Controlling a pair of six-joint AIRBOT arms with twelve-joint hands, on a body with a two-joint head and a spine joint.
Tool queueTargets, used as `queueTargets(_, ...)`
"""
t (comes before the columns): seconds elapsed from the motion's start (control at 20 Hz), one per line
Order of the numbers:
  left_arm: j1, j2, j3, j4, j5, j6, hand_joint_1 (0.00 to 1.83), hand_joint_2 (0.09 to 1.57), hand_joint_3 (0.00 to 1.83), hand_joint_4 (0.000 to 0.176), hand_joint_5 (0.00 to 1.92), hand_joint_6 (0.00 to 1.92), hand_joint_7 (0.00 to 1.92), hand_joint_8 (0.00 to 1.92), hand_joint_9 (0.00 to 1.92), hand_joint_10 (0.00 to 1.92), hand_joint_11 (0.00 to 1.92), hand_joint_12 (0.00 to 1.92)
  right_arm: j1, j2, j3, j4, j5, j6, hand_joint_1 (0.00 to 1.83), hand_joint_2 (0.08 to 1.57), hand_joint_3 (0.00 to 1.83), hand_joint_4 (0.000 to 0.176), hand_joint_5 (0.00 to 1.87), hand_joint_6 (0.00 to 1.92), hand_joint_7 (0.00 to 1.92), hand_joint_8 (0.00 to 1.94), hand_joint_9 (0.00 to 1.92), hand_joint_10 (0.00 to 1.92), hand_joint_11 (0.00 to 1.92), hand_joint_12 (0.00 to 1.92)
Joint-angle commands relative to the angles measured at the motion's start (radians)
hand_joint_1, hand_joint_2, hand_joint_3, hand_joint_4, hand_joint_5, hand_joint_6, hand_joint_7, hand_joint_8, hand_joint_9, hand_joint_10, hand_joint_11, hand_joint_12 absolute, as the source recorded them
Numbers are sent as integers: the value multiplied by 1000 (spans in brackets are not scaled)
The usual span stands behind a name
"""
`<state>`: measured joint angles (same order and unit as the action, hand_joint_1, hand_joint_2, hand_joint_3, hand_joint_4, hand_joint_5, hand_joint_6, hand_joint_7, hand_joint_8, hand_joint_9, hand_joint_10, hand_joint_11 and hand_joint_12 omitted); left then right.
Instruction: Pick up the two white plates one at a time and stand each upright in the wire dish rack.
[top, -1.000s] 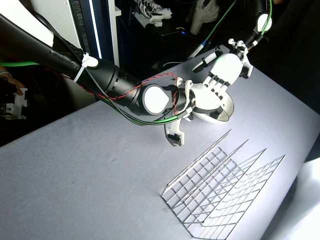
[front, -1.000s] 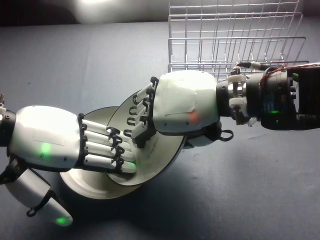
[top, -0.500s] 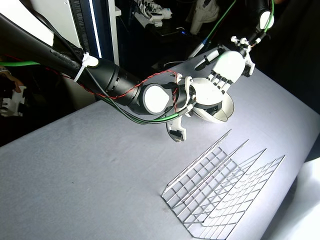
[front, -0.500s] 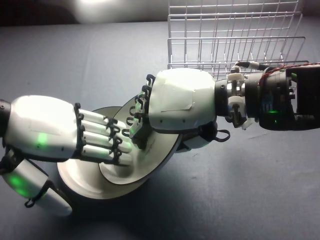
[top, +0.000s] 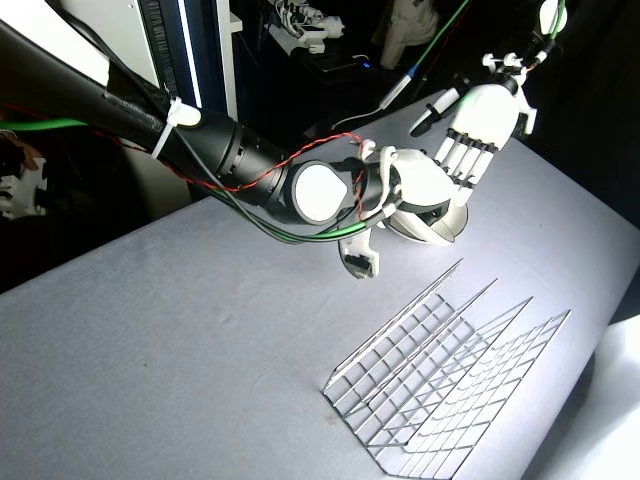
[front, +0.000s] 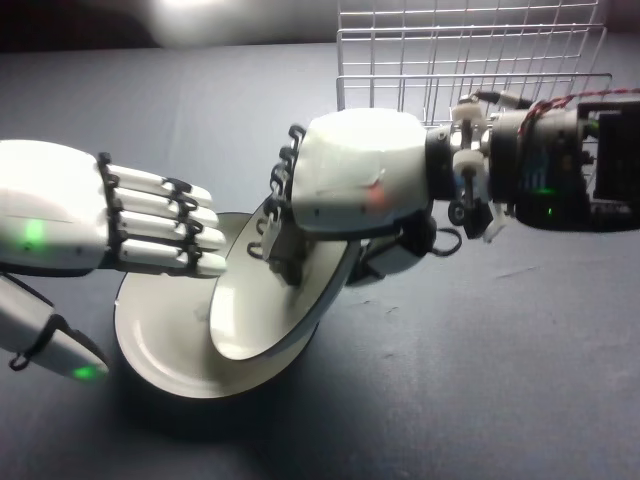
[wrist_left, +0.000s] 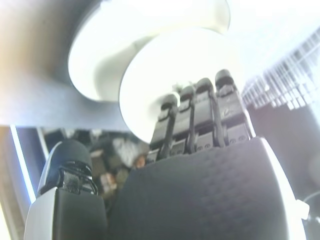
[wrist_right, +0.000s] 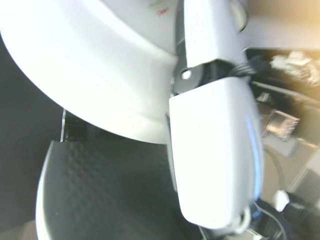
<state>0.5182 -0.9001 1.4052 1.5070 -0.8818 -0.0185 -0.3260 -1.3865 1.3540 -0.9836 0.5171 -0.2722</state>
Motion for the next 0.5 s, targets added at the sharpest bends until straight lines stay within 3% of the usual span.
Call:
queueTargets(0.0,-8,14,-1,-62,-23,11,0,1159,0,0,11,2,0,0,0,0,18,9,14,14,-5,40,35,-4,1504,1029,0,0,1064,687,1210,488,1171,681,917,1399)
queueTargets(0.45,-18,37,73,-21,4,25,0,1167,3,0,48,13,16,6,8,3,23,11,102,102,-102,142,48,-2,1505,1021,0,0,1116,585,1229,456,1208,638,905,1410)
